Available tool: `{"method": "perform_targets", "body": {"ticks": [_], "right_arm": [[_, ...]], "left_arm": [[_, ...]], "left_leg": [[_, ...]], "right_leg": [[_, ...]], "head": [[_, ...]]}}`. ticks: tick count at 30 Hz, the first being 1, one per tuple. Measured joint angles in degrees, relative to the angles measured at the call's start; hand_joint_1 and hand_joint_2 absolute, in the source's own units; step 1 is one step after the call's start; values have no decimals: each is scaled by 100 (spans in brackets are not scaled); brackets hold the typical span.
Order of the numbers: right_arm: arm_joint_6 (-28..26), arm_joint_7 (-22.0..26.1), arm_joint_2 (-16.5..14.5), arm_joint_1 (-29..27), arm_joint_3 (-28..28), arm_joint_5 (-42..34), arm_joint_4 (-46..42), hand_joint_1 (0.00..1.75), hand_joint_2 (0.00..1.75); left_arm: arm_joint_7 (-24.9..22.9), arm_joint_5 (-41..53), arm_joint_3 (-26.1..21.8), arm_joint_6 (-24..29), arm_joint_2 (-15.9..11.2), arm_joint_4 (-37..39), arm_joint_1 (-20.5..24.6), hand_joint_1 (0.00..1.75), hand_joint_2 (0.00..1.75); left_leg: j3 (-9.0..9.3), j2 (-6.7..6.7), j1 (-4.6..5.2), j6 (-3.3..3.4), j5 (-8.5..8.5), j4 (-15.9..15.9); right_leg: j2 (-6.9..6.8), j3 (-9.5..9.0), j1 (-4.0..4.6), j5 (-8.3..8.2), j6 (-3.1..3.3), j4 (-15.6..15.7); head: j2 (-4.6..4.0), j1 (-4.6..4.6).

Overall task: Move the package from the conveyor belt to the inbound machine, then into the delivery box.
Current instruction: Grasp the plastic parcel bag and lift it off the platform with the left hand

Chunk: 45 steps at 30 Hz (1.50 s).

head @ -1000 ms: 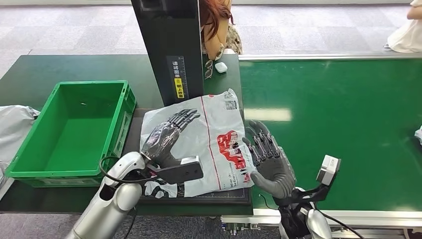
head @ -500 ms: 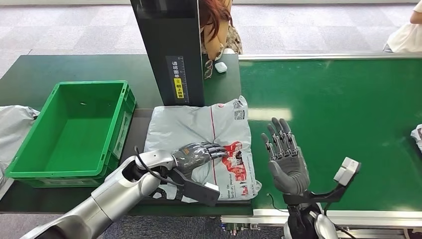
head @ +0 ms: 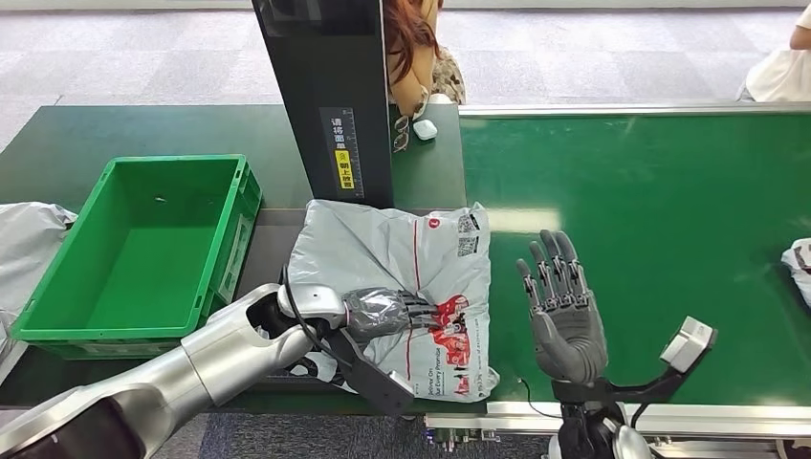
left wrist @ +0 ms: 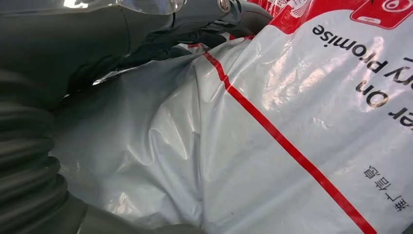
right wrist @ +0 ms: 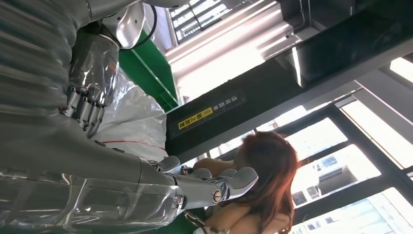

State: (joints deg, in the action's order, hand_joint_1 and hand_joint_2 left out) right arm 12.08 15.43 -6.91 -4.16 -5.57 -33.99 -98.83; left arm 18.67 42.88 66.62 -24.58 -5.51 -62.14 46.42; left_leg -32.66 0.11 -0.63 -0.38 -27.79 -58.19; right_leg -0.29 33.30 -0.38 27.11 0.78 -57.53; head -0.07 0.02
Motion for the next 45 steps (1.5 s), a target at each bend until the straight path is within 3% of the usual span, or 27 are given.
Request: {"method": "perform_targets", "body": {"ticks": [3, 5, 14, 21, 25, 30, 35, 40, 45], "right_arm": [[-4, 37, 0, -24, 0, 1, -28, 0, 175], [-1, 67, 0, -48, 0, 13, -44, 0, 175], [63, 172, 2, -190, 1, 90, -145, 0, 175], [87, 161, 2, -278, 37, 89, -208, 0, 175], [61, 161, 2, -353, 70, 129, -250, 0, 175], [-84, 162, -7, -613, 195, 247, -484, 0, 175], [-215, 158, -104, -906, 334, 347, -737, 0, 175], [-331, 146, -204, -1019, 384, 365, -894, 0, 175], [-337, 123, -238, -1028, 389, 363, -929, 0, 175]], "left_arm": [[-86, -91, 33, 185, -19, 2, 8, 148, 175], [-142, -133, 42, 300, -39, 4, 8, 175, 175], [-182, -442, 14, 868, -278, 35, -5, 175, 175], [-314, -501, -264, 1381, -514, 18, -180, 175, 175], [-605, -287, -599, 2105, -645, -177, -484, 175, 175], [-1331, 462, -1644, 3441, -762, -1148, -1392, 175, 175], [-1428, 1084, -3080, 4853, -726, -2675, -2617, 175, 175], [-1079, 1169, -4213, 6155, -587, -3862, -3548, 175, 175], [12, 735, -5322, 6461, -95, -4815, -4271, 175, 175]], "left_leg": [[0, 0, 0, 0, 0, 0], [0, 0, 0, 0, 0, 0], [0, 1, -1, 0, 0, 1], [2, 2, -1, -2, 1, 1], [2, 5, -1, -2, 1, 2], [-3, 5, -1, -2, -3, 2], [-4, 24, -1, -6, -19, 3], [-2, 27, -2, -8, -21, 4], [-2, 25, -2, -9, -21, 4]], "right_leg": [[0, 0, 0, 0, 0, 0], [0, 0, 0, 0, 0, 0], [1, 0, 0, 0, 0, -2], [2, 0, 1, 0, 1, -3], [4, 0, 1, 0, 1, -4], [6, 4, 0, 5, 1, -3], [27, 12, 0, 12, 1, -2], [32, 13, 1, 15, 3, -2], [29, 11, 1, 15, 3, -2]], "head": [[0, 0], [0, 0], [0, 1], [0, 0], [0, -1], [0, -1], [0, 0], [0, -1], [0, 1]]}}
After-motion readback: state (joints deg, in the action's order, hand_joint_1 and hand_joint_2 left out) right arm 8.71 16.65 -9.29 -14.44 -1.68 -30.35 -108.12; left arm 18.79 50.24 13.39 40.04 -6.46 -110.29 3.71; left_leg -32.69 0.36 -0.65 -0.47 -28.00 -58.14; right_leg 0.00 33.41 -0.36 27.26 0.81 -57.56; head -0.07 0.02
